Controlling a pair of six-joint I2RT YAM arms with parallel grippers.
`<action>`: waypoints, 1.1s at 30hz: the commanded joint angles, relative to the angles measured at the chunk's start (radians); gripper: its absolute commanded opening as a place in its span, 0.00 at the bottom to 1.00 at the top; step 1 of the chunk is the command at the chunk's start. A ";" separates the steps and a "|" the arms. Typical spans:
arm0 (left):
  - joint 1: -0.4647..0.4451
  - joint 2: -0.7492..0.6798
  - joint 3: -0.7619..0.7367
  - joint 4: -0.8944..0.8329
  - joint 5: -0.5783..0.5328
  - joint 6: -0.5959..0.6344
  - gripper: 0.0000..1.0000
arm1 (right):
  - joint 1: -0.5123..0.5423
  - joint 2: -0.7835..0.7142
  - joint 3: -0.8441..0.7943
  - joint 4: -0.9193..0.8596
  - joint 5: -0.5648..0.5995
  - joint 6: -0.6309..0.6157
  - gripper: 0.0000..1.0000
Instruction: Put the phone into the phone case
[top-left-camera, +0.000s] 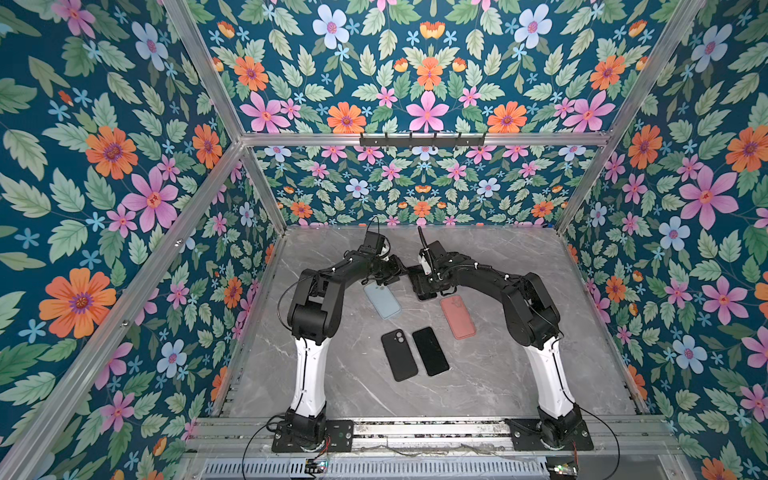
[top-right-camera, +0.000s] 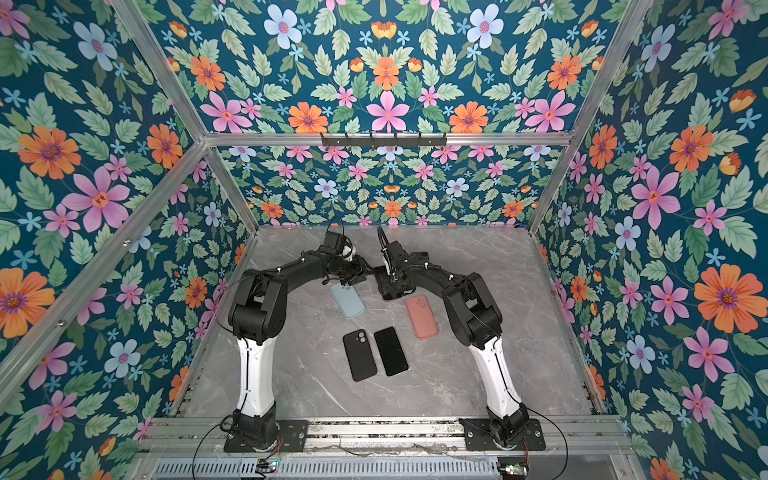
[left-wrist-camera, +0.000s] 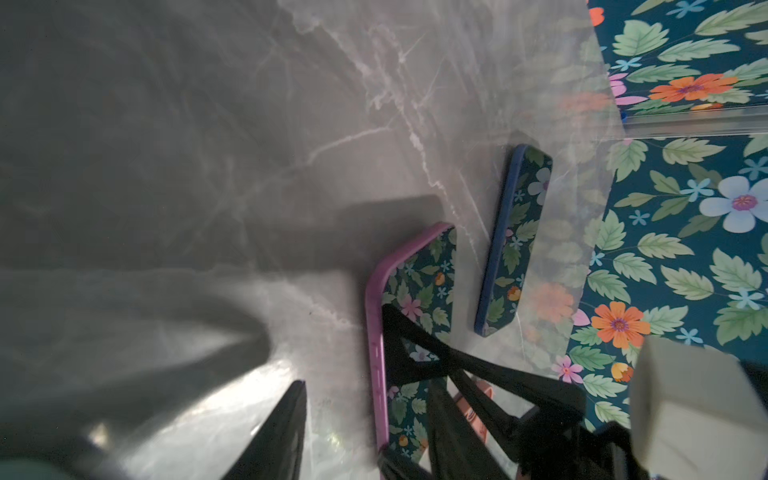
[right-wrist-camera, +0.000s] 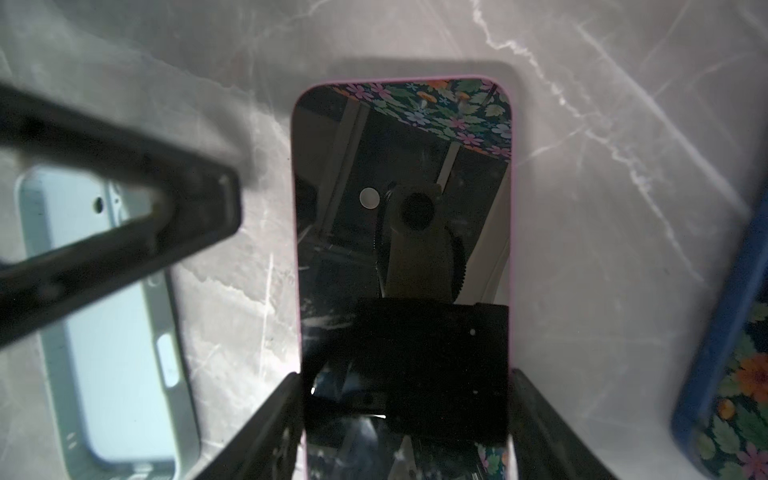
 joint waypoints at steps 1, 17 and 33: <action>0.006 0.031 0.012 0.069 0.037 -0.006 0.48 | -0.003 -0.005 -0.028 -0.043 -0.058 0.024 0.53; 0.020 0.096 -0.010 0.252 0.133 0.020 0.38 | -0.005 -0.016 -0.048 -0.013 -0.095 0.028 0.53; 0.016 0.087 -0.062 0.318 0.149 0.001 0.20 | -0.004 -0.031 -0.064 -0.004 -0.088 0.028 0.55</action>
